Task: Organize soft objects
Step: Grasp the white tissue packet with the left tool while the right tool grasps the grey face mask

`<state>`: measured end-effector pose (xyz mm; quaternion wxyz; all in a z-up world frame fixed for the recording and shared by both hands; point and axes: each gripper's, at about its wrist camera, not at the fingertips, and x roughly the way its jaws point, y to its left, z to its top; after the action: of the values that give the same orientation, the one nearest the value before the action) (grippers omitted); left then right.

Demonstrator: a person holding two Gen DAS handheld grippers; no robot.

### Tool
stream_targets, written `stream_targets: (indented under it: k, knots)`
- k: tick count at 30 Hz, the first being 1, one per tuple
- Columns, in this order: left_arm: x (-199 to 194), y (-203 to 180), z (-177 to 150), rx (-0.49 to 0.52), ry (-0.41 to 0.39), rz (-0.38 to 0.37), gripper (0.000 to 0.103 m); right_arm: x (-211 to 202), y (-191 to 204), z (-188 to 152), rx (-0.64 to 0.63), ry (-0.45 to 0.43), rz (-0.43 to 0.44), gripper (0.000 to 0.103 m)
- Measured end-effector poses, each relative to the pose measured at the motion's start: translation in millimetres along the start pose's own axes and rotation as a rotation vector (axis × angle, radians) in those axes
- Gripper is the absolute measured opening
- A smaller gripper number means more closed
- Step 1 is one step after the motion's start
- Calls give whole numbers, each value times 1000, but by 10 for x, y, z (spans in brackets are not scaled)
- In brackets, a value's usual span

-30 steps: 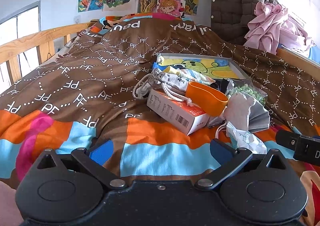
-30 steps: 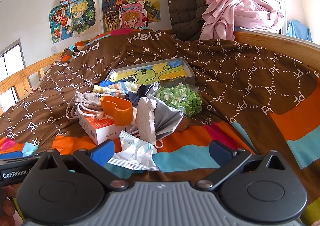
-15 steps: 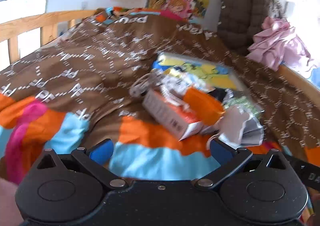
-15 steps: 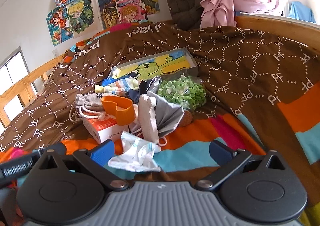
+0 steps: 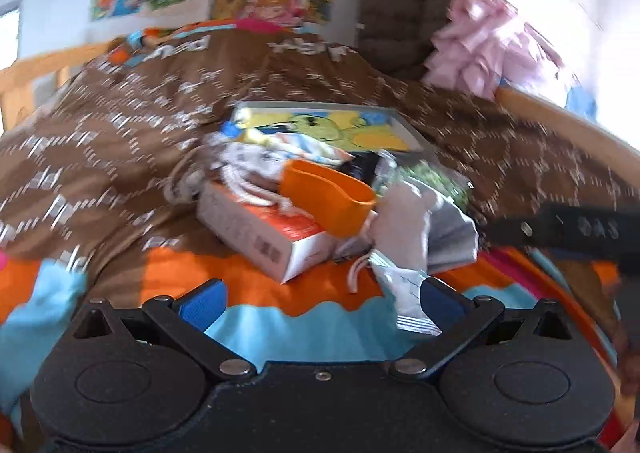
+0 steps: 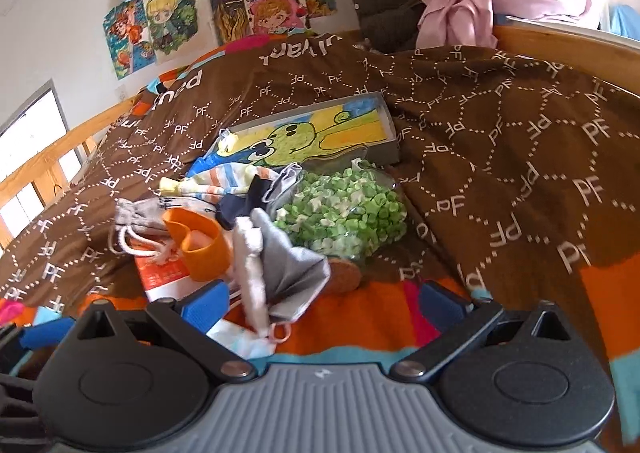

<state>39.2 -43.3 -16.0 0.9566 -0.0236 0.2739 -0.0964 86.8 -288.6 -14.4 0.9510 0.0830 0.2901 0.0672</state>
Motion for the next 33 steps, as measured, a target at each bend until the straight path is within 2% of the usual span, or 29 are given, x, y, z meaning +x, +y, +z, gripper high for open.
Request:
stream_targets:
  k: [2,4,7,9,13,16,26,29,33]
  knots:
    - [43,-60,6,27,-7,-16,102,84,-63,9,-9,3,9,103]
    - [102,-57,16,4,-9,-77,102,158,-115,21,-5,16,21,103]
    - [272,-88,36,-16,22,-119,102,252,-178,41,4,29,47,101]
    - [374,-138,45,-8,37,-138,102,310,-192,57,3,43,59,94]
    - [499,-189,10,-11,57,-196,102,427,-165,40,-5,83,83,86]
    - [571,-194,-18,-21,79,-235,102,480,-124,22,-20,89,98,78]
    - [715,-99,-72,-118,118,-259,101,548,-136,6,20,90,120,42]
    - [734,-101,-88,-113,125,-281,96,560,-117,3,29,93,146,36]
    - [759,-125,-117,-112,150,-323,83,602,-86,-3,31,107,152,18]
